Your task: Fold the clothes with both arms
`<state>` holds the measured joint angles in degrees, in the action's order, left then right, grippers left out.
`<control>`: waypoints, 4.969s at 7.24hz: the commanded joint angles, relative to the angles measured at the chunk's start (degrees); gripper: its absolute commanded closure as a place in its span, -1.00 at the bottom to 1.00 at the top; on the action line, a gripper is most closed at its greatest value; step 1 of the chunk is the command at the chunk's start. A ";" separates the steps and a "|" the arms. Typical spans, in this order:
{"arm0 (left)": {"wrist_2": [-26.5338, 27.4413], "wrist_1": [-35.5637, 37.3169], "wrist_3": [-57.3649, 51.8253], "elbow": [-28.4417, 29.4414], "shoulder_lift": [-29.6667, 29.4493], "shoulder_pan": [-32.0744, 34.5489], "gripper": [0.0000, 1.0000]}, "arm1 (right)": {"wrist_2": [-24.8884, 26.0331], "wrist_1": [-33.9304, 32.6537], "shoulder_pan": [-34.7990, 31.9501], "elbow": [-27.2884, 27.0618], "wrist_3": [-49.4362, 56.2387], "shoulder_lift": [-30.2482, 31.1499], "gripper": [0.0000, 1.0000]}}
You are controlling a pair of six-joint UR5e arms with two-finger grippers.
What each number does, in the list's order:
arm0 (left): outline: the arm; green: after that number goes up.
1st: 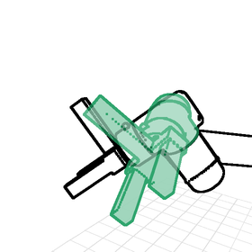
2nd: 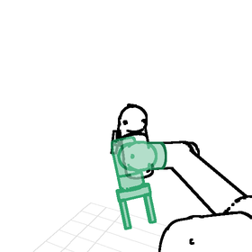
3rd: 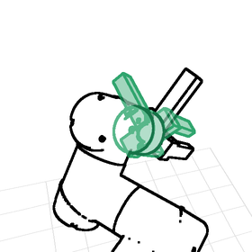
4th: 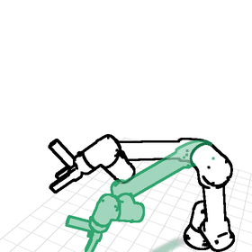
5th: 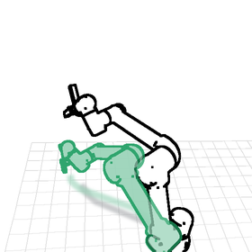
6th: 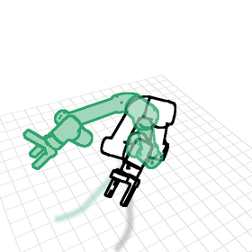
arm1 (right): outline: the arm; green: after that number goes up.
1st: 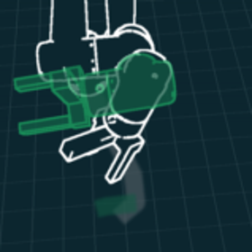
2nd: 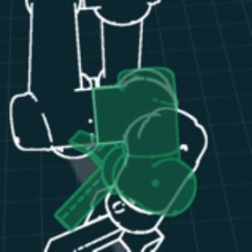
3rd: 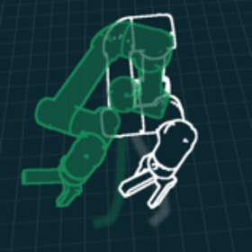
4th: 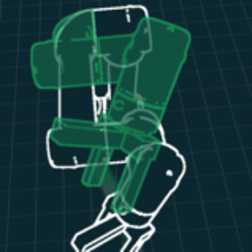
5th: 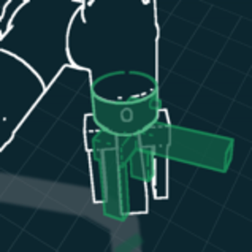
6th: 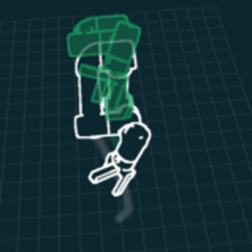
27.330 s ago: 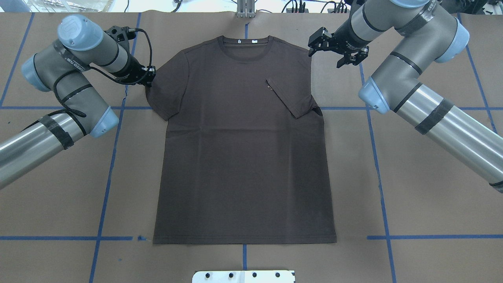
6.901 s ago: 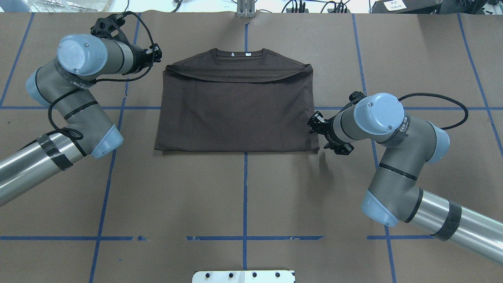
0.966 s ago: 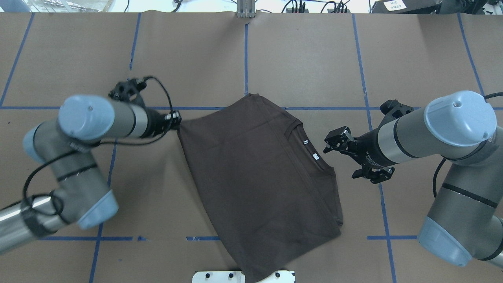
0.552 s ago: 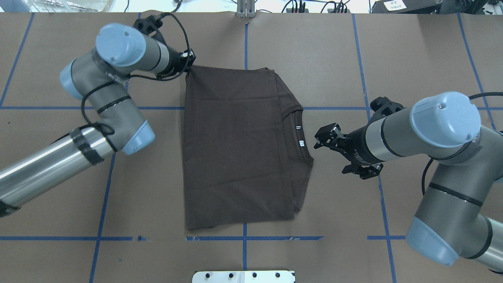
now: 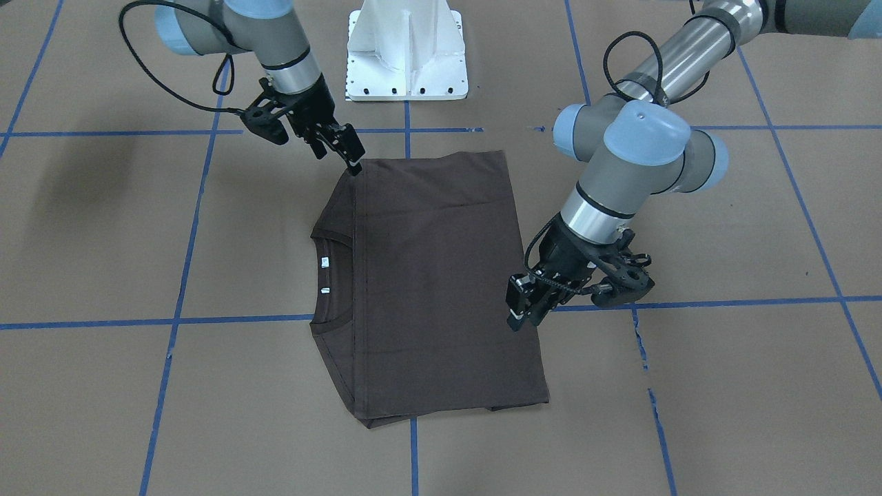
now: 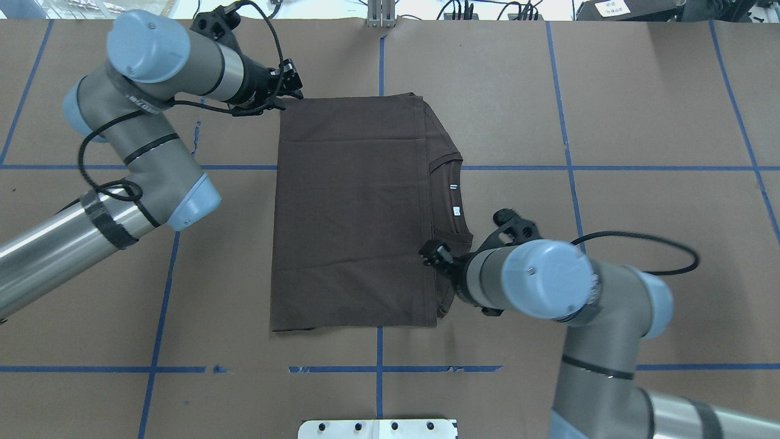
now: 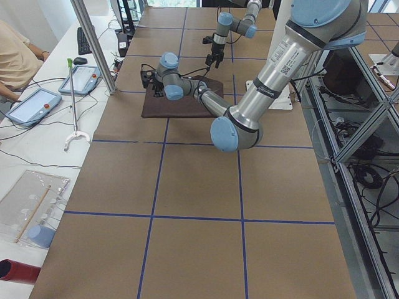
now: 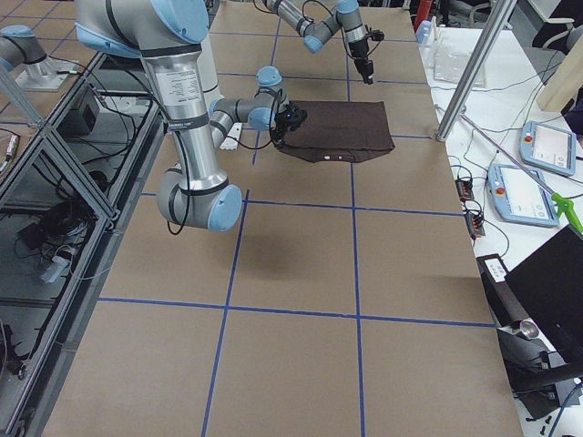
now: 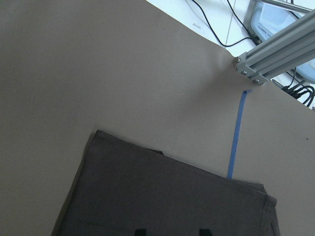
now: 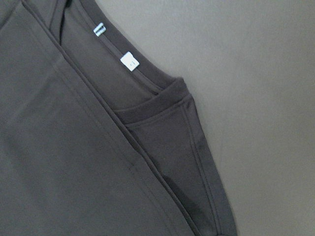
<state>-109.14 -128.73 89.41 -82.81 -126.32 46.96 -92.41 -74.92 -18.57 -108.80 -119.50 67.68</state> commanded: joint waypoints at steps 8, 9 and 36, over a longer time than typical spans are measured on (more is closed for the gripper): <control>-0.98 0.23 0.59 -2.89 1.95 -0.29 0.06 | 1.36 -6.03 3.63 4.91 -1.62 -3.52 -0.43; -0.98 0.23 0.68 -2.89 1.95 -0.38 0.06 | 1.19 -6.12 3.63 4.91 -1.53 -3.52 -0.38; 18.62 12.53 26.70 -28.01 24.46 -33.60 1.00 | -1.54 -6.91 2.57 -2.11 -1.79 -2.12 1.00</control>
<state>-90.43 -116.84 116.05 -109.96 -101.57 13.50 -93.96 -81.82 -15.99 -110.15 -121.22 65.40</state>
